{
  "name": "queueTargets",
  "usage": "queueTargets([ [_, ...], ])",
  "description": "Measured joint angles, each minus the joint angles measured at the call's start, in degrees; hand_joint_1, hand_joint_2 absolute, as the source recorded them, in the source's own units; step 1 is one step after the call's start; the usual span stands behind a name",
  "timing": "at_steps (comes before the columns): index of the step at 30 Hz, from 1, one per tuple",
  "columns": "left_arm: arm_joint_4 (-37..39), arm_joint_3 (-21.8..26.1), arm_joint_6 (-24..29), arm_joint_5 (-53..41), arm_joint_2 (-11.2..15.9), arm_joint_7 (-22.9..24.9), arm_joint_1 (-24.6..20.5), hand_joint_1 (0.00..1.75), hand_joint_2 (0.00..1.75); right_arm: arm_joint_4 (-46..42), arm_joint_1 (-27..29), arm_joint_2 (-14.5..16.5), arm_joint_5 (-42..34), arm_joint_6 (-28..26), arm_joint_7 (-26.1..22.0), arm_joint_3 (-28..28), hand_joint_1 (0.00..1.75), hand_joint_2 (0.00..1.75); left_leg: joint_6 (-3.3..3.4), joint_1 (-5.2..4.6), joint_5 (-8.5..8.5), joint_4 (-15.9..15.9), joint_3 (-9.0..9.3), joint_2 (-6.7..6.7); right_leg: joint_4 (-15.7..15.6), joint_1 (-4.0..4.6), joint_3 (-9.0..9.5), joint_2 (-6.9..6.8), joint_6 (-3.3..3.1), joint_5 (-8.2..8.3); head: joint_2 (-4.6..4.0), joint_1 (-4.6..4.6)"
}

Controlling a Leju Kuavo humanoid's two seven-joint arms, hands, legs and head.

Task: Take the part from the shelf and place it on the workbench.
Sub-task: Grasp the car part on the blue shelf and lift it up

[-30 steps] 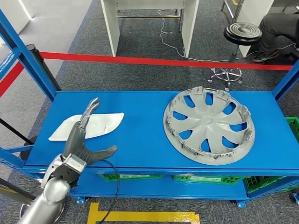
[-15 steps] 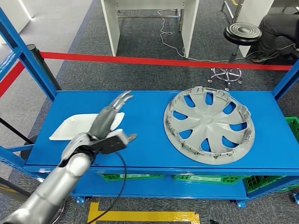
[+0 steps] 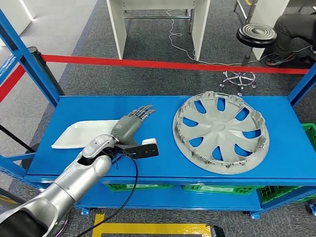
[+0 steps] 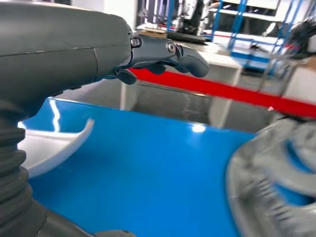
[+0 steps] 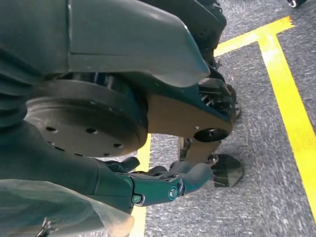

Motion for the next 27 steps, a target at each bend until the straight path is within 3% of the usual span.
queueTargets([
  [2,2.2,-0.7,0.2,-1.3,-0.2,0.7,0.0,0.00,0.00,0.0,0.0,0.3,0.1,0.0,0.5,0.0,0.00,0.00,0.00,0.00,0.00,0.0,-0.03,0.00,0.0,0.00,-0.02,0.00,0.00,0.00,0.01,-0.01],
  [11,7.2,-1.2,1.6,-1.8,-0.8,1.5,0.4,0.00,0.00,0.0,0.1,0.5,1.2,-0.3,1.9,0.2,0.00,0.00,-0.01,0.00,0.01,0.0,-0.08,0.00,0.0,0.00,-0.05,-0.01,0.01,0.01,0.01,-0.01],
  [16,7.1,0.0,10.7,-5.2,-0.8,5.1,2.8,0.00,0.00,0.0,0.6,0.5,1.4,-1.4,2.0,0.2,0.00,0.00,-0.01,0.00,0.01,0.0,-0.08,0.00,0.0,0.00,-0.05,-0.01,0.00,0.01,0.00,-0.01],
  [22,4.0,4.0,21.8,-3.8,-1.2,2.0,8.3,0.00,0.00,0.1,1.1,0.4,1.6,-2.3,1.8,0.2,0.00,0.00,-0.01,0.00,0.01,0.0,-0.12,0.00,0.0,0.00,-0.11,-0.01,0.00,0.00,0.00,0.00],
  [27,2.5,5.8,23.0,-3.7,-1.5,1.6,10.4,0.00,0.00,0.1,1.3,0.4,1.8,-2.3,1.8,0.2,0.00,0.00,-0.01,0.00,0.02,0.0,-0.14,0.00,0.0,0.00,-0.12,-0.03,0.00,0.01,-0.01,-0.01],
])
